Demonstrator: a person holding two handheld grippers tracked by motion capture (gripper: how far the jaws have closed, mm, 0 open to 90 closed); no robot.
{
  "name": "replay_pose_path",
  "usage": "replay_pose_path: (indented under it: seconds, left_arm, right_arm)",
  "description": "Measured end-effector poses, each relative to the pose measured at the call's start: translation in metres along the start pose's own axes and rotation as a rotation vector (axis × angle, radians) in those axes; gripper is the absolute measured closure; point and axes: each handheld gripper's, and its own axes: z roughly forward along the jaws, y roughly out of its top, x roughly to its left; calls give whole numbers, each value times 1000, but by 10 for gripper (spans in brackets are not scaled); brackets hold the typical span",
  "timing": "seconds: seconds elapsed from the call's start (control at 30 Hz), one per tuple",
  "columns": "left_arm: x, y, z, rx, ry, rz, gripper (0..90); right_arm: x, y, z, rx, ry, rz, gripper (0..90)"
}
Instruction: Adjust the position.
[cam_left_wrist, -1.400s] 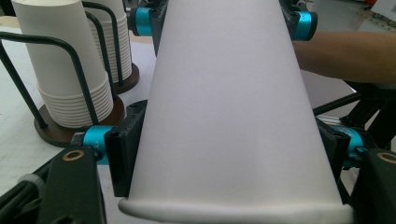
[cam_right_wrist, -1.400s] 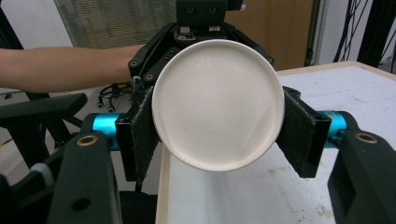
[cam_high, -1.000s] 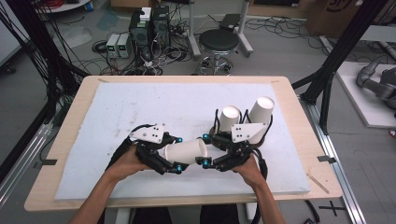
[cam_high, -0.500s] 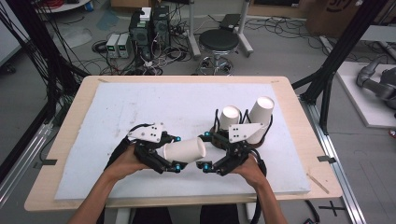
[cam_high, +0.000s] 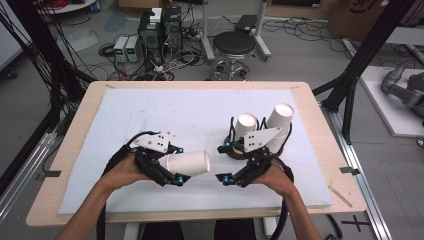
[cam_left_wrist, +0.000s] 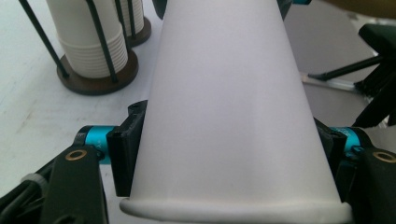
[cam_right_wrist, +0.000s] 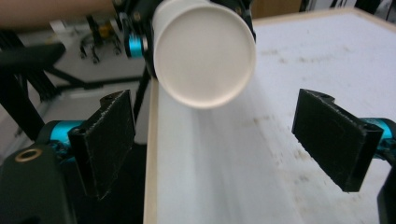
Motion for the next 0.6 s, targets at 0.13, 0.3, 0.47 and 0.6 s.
replay_pose_path:
  seconds: [0.13,0.3,0.47,0.6]
  left_arm:
    - [-1,4,-4,85,3,3,297]
    - [-2,8,-4,217,8,14,298]
    - [-1,14,-5,316,11,28,297]
    - [-1,18,-5,367,15,26,297]
  right_arm:
    - [-2,1,0,80,-6,-12,140]
    - [-3,6,4,213,-26,-44,140]
    - [-1,14,11,344,-29,-86,141]
    - [1,21,17,423,-29,-113,142]
